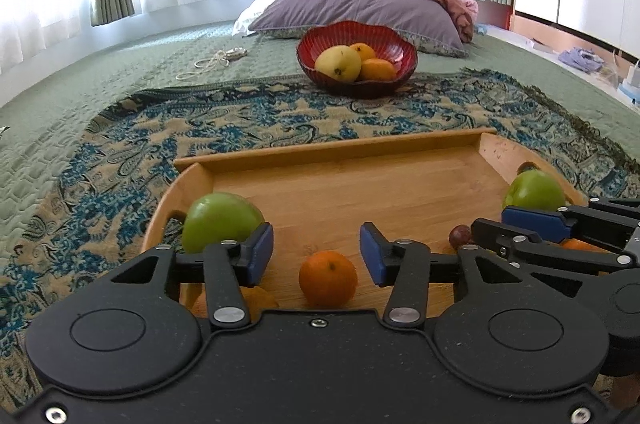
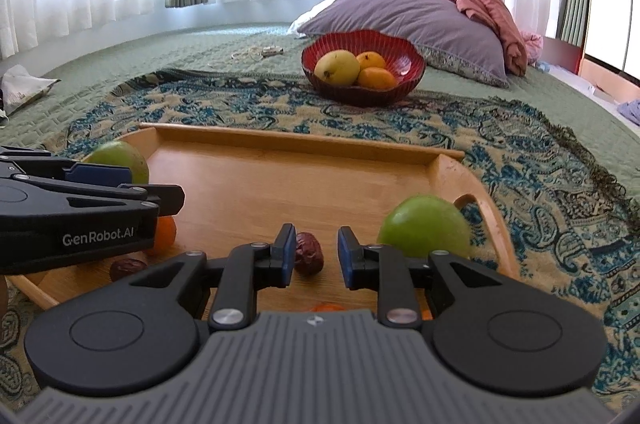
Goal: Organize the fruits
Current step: 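Open both tools to set the tangerine and date on the tray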
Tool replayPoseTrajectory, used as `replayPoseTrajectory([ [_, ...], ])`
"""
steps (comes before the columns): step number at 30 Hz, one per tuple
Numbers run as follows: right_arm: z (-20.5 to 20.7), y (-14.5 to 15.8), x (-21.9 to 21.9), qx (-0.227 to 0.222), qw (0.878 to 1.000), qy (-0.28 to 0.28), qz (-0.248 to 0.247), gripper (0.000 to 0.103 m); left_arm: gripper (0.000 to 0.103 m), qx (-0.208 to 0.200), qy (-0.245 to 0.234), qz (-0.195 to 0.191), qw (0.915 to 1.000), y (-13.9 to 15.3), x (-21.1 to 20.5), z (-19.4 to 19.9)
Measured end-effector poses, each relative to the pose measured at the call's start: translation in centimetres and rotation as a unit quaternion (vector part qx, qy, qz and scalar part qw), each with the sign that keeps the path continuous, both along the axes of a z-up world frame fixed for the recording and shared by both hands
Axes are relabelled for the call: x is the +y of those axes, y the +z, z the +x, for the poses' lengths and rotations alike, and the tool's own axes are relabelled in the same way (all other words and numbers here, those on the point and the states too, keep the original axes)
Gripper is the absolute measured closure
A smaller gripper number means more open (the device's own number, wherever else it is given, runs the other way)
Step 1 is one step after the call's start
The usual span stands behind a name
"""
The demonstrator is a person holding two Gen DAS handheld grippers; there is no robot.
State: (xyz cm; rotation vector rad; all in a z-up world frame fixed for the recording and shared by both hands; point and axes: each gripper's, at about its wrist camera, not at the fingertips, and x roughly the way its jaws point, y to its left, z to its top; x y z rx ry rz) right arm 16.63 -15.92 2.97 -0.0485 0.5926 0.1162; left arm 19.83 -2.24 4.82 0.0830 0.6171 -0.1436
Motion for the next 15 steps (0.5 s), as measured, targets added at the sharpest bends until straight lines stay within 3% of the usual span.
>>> replayPoseTrajectory([
  [2,-0.5,0.4,-0.2,-0.008,1.000,0.001,-0.002,0.057,0.049,-0.005,-0.001,-0.001,1.0000,0.5,0.1,-0.5],
  [15,-3.9,2.6,-1.8,-0.043,0.999,-0.011,0.000,0.041,0.017,-0.033,-0.001,-0.005,0.9994,2.6,0.6,-4.3],
])
